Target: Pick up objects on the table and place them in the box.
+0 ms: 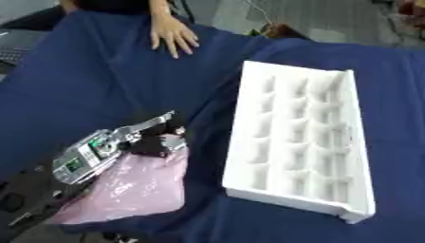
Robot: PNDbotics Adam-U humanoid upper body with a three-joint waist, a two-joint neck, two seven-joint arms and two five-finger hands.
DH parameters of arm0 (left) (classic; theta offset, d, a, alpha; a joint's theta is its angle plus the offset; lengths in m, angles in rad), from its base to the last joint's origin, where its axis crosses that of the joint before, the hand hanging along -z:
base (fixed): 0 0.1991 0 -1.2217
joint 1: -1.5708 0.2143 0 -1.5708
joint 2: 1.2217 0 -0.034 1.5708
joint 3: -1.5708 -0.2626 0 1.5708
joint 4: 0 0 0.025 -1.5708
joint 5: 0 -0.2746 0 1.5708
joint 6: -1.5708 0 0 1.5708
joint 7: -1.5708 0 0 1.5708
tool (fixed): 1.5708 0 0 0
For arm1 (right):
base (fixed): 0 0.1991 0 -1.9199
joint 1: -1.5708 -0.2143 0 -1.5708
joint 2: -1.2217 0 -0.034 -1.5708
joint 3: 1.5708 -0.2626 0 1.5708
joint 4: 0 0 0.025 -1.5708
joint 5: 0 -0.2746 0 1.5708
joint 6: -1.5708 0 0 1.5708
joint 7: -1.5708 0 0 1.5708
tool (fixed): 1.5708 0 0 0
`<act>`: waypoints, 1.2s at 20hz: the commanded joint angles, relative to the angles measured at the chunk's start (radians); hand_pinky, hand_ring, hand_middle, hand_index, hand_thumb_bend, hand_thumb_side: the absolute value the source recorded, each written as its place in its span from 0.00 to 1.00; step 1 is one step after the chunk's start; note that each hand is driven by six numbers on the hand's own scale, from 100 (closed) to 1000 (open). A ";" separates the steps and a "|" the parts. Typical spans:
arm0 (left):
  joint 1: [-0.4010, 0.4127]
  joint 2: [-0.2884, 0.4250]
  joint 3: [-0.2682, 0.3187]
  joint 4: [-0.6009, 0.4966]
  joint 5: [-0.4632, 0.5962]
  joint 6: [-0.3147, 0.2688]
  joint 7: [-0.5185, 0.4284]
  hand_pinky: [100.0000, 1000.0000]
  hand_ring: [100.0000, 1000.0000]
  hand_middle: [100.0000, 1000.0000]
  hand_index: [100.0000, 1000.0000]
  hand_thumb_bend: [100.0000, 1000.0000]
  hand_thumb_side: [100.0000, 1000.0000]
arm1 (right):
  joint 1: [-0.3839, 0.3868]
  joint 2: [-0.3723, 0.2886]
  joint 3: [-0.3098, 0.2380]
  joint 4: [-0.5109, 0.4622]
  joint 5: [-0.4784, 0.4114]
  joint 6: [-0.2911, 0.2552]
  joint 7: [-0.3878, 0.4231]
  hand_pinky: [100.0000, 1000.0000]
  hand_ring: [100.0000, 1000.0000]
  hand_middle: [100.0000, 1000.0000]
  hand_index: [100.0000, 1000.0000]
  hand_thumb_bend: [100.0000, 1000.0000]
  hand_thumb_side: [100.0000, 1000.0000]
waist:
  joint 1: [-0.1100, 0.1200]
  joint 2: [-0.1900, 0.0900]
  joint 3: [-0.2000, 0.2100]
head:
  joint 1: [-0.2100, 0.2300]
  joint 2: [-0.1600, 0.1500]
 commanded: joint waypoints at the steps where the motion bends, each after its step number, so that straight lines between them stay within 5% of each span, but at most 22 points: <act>1: -0.017 0.043 0.025 -0.087 0.104 0.017 0.054 0.00 0.00 0.00 0.03 0.00 0.67 | -0.009 -0.016 -0.009 -0.020 -0.001 0.002 0.000 0.54 0.62 0.74 0.91 0.00 0.76 | 0.003 -0.013 0.004 | -0.007 -0.015; 2: -0.020 0.057 0.041 -0.123 0.164 0.028 0.091 0.00 0.00 0.00 0.03 0.00 0.53 | -0.008 -0.016 -0.009 -0.020 -0.001 0.002 0.000 0.54 0.62 0.74 0.91 0.00 0.76 | 0.004 -0.014 0.006 | -0.007 -0.014; 5: -0.028 0.090 0.083 -0.221 0.374 0.063 0.191 0.00 0.00 0.00 0.03 0.00 0.56 | -0.006 -0.015 -0.010 -0.020 0.001 0.004 0.000 0.53 0.62 0.74 0.91 0.00 0.77 | 0.009 -0.014 0.012 | -0.005 -0.013; 9: -0.032 0.111 0.102 -0.243 0.548 0.079 0.199 0.00 0.00 0.00 0.03 0.00 0.55 | -0.006 -0.017 -0.011 -0.021 0.003 0.005 -0.001 0.53 0.62 0.74 0.91 0.00 0.77 | 0.013 -0.015 0.014 | -0.010 -0.013; 20: -0.048 0.116 0.088 -0.244 0.547 0.092 0.155 0.00 0.00 0.00 0.03 0.00 0.56 | -0.005 -0.017 -0.012 -0.022 0.003 0.006 -0.001 0.53 0.62 0.74 0.91 0.00 0.77 | 0.014 -0.016 0.013 | -0.007 -0.013; 24: -0.095 0.148 0.087 -0.244 0.494 0.051 0.132 0.00 0.00 0.00 0.03 0.00 0.64 | -0.003 -0.019 -0.012 -0.022 0.004 0.006 -0.001 0.53 0.62 0.74 0.91 0.00 0.77 | 0.015 -0.020 0.012 | -0.005 -0.012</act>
